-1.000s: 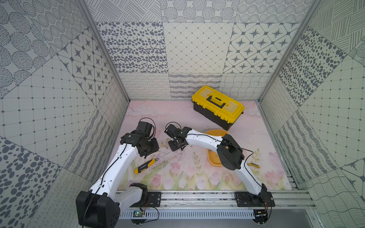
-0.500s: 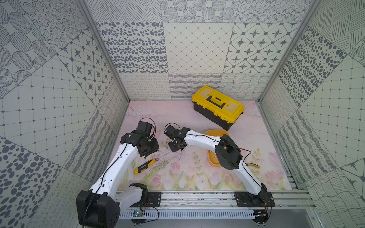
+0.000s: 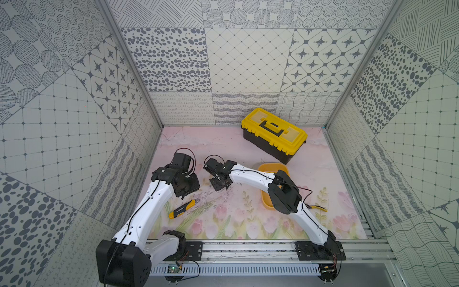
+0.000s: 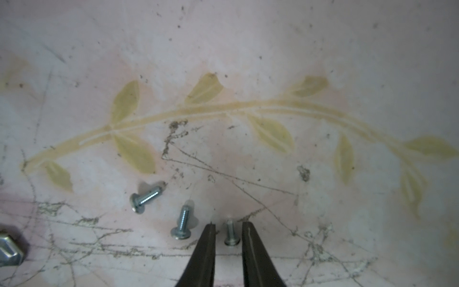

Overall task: Put the screws on the desktop into the storage box
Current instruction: Pick up the screw from the center of the board.

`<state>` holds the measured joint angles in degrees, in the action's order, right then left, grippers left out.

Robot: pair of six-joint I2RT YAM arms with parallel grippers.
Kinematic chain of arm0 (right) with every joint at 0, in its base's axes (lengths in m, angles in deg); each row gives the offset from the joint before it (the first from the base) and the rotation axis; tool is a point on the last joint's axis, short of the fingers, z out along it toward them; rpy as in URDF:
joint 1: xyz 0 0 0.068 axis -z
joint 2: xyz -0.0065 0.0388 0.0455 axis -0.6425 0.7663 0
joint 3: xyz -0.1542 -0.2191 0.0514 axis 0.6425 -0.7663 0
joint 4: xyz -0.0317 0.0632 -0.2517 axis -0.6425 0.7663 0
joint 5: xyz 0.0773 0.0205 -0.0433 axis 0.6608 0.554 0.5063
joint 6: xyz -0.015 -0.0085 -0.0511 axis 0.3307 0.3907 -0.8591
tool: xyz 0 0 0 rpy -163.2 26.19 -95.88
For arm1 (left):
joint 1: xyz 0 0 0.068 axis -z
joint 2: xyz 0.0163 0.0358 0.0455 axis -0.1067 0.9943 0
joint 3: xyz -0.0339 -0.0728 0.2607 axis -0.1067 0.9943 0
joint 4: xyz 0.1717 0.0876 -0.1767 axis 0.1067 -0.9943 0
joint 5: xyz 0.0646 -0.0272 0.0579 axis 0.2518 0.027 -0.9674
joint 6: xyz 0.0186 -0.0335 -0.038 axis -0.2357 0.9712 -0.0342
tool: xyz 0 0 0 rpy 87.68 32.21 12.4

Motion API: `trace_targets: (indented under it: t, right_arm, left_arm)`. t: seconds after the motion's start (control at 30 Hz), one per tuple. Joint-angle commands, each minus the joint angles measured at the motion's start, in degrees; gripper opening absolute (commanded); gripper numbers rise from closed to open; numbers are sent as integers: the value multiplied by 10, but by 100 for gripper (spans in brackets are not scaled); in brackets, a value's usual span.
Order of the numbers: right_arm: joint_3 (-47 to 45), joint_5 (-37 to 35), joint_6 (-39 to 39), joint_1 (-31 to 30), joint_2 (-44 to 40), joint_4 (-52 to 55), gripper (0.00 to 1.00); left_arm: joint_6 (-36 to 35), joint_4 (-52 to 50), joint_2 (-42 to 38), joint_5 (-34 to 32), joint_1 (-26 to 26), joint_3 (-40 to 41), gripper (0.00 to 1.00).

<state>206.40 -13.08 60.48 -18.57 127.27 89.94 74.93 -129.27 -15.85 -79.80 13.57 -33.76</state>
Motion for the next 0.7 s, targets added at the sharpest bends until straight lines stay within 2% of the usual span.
trace_targets:
  t: [0.0, 0.23, 0.37, 0.67]
  right_arm:
    - [0, -4, -1, -3, 32, 31, 18]
    - [1, -7, -5, -1, 29, 31, 3]
    - [-9, -17, -2, 1, 2, 26, 0]
    - [-142, 40, -2, 15, -174, -91, 0]
  left_arm:
    - [-6, 5, 2, -1, -1, -2, 36]
    - [-6, 6, 3, -1, -1, -1, 36]
    - [-6, 5, 3, -2, -1, -1, 37]
    - [-6, 6, 7, -1, -1, 0, 37]
